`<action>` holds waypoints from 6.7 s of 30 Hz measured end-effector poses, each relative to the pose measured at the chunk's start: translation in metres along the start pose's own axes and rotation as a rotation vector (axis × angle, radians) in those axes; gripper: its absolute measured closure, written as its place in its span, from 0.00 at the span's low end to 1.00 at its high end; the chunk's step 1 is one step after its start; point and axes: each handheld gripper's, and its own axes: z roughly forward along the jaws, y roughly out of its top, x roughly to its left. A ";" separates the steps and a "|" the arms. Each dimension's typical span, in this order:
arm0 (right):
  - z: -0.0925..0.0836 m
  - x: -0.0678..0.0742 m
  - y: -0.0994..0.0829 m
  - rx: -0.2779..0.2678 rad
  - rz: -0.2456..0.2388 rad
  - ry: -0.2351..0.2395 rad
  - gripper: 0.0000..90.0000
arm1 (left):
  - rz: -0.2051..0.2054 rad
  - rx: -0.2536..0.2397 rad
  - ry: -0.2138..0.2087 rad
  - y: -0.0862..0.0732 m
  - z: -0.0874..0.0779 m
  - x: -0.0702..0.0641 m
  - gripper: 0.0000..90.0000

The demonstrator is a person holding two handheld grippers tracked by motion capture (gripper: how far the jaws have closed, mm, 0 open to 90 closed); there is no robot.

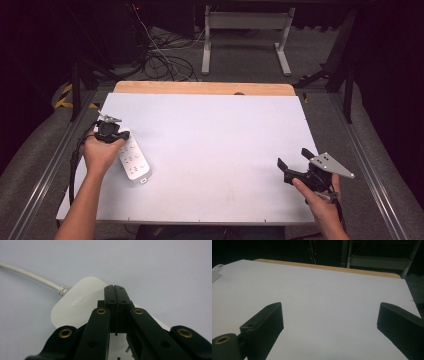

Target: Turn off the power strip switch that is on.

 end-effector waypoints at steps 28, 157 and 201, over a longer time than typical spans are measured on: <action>-0.002 0.000 0.000 -0.004 0.003 0.006 0.08 | -0.005 -0.004 0.004 -0.001 0.000 0.000 1.00; -0.002 0.002 0.002 -0.009 0.003 0.020 0.09 | -0.179 -0.681 0.173 -0.058 -0.094 -0.013 0.70; -0.002 0.002 0.004 -0.039 -0.013 0.021 0.04 | -0.049 -0.721 0.277 -0.061 -0.068 -0.021 0.01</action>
